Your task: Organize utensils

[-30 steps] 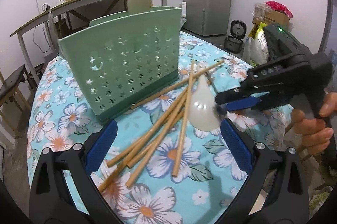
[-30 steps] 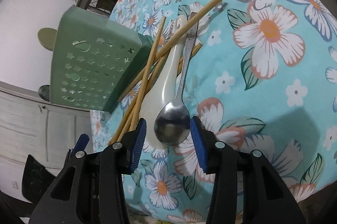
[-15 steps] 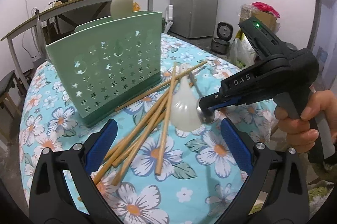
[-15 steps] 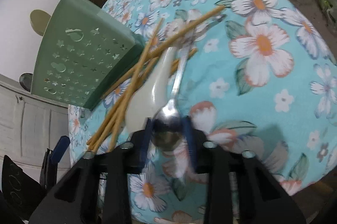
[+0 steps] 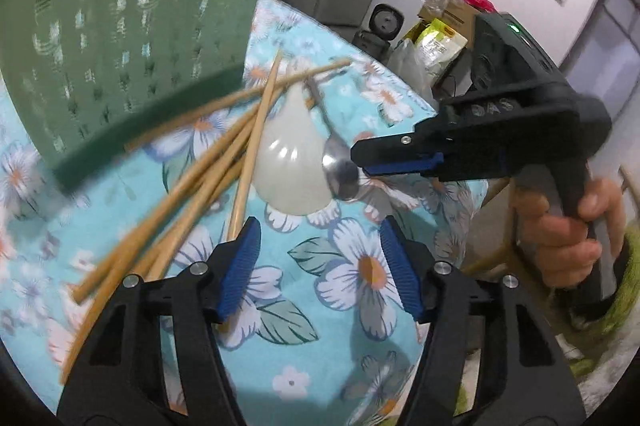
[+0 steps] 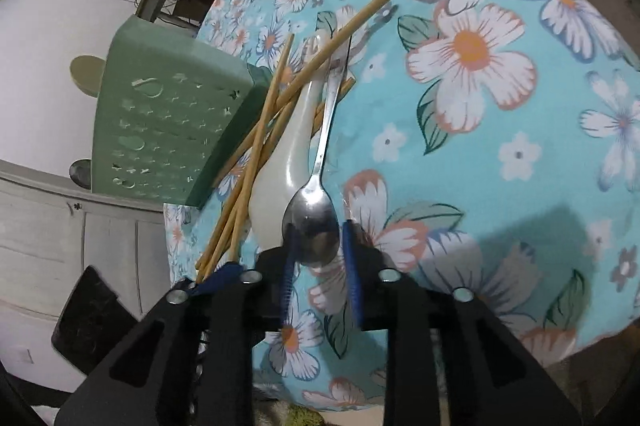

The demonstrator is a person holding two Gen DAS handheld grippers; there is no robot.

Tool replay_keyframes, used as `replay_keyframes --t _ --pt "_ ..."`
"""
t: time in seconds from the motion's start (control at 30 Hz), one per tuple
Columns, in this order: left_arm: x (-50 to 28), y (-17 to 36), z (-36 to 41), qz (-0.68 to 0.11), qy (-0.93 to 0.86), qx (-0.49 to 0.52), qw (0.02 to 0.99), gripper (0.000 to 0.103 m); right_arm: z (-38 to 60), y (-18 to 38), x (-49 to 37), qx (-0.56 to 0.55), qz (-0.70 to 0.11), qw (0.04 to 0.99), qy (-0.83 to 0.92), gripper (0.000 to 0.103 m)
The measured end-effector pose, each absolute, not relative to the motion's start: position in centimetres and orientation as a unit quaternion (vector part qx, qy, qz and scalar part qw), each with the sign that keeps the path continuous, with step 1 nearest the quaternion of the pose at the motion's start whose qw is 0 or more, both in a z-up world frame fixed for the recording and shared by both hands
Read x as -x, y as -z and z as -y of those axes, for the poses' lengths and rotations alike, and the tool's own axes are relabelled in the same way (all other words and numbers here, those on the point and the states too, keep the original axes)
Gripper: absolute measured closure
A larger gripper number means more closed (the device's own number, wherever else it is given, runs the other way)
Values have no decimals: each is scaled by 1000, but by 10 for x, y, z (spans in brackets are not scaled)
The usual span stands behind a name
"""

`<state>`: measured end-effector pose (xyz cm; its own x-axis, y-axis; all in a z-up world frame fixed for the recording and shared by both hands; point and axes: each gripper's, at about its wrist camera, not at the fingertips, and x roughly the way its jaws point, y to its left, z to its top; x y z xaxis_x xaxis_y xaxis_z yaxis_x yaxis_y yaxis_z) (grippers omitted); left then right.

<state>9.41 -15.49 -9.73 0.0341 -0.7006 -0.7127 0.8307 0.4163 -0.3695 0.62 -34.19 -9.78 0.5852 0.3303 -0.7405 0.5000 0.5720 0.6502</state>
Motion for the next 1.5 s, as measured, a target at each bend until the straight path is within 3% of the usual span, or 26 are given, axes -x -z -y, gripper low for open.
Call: replay_keyframes --t 0.4,0.7,0.77,0.9,1.1,1.13,1.2,1.37,1.47,1.5 --pt "-134 107 163 -478 539 46 692 46 355 114 -1 -502 -435 747 23 76" --pt "-154 118 140 -529 558 208 604 48 360 121 2 -524 -425 738 1 76" --pt "-153 117 140 -531 550 196 614 49 362 121 1 -527 -424 736 0 76" --pt "-142 104 138 -509 531 123 666 49 360 105 -4 -497 -422 758 9 58" --pt "-124 98 142 -485 513 34 707 53 339 86 -35 -389 -462 795 53 57" --pt "-122 98 144 -481 511 21 713 53 333 84 -39 -361 -475 800 66 57" --pt "-117 96 146 -470 505 -7 724 53 331 85 -38 -351 -478 802 75 68" --pt "-102 88 159 -436 501 -82 743 53 345 89 -16 -366 -476 796 79 79" --pt "-91 85 172 -403 501 -134 754 53 346 89 -5 -335 -490 796 116 95" --pt "-91 85 178 -392 500 -152 757 53 347 90 -3 -337 -490 795 117 95"
